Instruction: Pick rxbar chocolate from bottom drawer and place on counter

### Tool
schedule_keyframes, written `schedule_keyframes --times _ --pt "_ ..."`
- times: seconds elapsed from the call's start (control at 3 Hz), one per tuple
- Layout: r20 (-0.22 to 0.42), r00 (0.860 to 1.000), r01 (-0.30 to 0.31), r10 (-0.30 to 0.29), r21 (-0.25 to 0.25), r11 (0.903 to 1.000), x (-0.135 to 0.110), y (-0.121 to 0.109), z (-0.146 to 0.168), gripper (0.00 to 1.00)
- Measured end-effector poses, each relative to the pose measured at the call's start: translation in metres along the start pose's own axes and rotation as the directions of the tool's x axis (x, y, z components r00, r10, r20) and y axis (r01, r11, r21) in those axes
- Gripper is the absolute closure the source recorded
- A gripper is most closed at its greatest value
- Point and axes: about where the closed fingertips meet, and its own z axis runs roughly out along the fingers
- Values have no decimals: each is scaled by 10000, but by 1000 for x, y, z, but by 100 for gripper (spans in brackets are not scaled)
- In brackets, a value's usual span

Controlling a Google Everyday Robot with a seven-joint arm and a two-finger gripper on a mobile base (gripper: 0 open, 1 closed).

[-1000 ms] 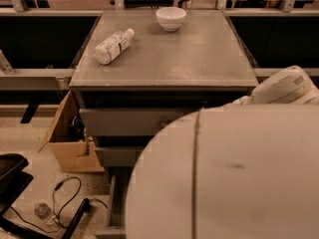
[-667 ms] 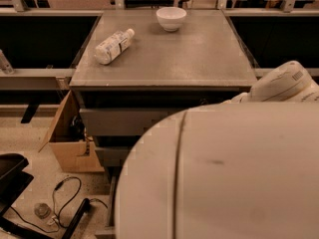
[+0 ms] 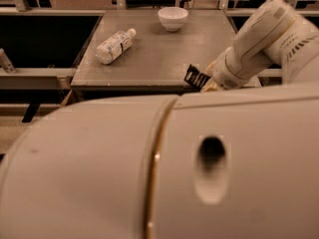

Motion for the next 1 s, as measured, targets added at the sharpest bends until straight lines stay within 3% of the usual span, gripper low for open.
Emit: schedule_keyframes --times 0.33,1.0 --pt "-99 9999 -67 71 398 9992 4 -12 -18 100" --pt "-99 9999 -67 71 399 9992 4 -12 -18 100"
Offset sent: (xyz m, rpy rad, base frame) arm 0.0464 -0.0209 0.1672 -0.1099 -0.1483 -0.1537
